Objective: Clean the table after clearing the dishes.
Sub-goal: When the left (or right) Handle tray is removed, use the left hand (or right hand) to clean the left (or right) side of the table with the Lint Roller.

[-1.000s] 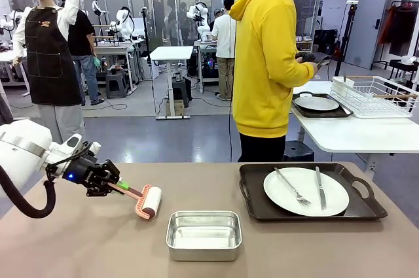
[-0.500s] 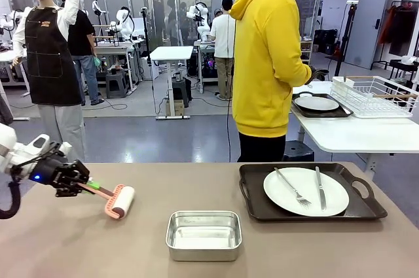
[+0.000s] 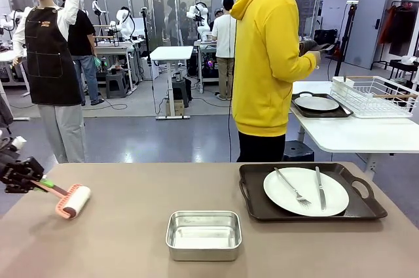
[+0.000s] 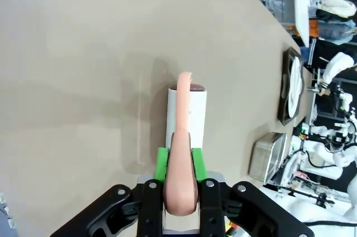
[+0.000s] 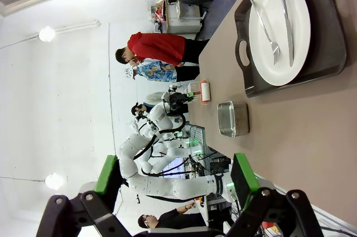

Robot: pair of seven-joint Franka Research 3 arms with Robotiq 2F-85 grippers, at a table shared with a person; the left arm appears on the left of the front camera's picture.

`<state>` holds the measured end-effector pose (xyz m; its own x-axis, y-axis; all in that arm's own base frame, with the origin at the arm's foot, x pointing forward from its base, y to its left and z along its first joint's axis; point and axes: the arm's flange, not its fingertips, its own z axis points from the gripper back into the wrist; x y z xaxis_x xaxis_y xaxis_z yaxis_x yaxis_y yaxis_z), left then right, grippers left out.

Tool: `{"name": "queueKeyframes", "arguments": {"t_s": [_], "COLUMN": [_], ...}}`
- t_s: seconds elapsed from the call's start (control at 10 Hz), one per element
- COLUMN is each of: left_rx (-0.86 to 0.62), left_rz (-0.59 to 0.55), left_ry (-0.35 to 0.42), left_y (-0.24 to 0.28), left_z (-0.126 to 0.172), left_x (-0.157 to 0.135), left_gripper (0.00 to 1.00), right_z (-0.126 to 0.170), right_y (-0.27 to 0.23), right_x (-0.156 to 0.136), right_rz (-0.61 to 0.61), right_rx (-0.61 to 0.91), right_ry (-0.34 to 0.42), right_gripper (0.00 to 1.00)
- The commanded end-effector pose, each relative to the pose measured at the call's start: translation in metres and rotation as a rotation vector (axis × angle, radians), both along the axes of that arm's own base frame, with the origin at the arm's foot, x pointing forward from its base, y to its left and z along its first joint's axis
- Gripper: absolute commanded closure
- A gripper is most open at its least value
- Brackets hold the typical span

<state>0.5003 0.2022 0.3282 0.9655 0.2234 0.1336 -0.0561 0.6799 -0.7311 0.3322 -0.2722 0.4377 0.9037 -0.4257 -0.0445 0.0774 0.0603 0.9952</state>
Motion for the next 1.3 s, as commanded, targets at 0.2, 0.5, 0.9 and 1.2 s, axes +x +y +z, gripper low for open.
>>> {"name": "queueKeyframes", "arguments": {"t_s": [0.2, 0.5, 0.9, 1.2], "left_rx": [0.343, 0.367, 0.468, 0.594], "left_rz": [0.095, 0.094, 0.027, 0.024], "left_ry": [-0.028, -0.044, -0.158, -0.187], "left_y": [0.046, 0.041, 0.002, -0.033], "left_z": [0.002, 0.042, 0.132, 0.179], "left_x": [0.005, -0.005, -0.033, -0.046], "left_gripper": [0.79, 0.79, 0.79, 0.79], "right_z": [0.002, 0.002, 0.002, 0.002], "right_y": [0.0, 0.0, 0.0, 0.0], "right_x": [-0.003, -0.003, -0.003, -0.003], "right_rz": [0.006, 0.006, 0.006, 0.006], "right_rx": [0.007, 0.007, 0.007, 0.007], "right_ry": [-0.008, -0.008, -0.008, -0.008], "right_gripper": [0.0, 0.0, 0.0, 0.0]}}
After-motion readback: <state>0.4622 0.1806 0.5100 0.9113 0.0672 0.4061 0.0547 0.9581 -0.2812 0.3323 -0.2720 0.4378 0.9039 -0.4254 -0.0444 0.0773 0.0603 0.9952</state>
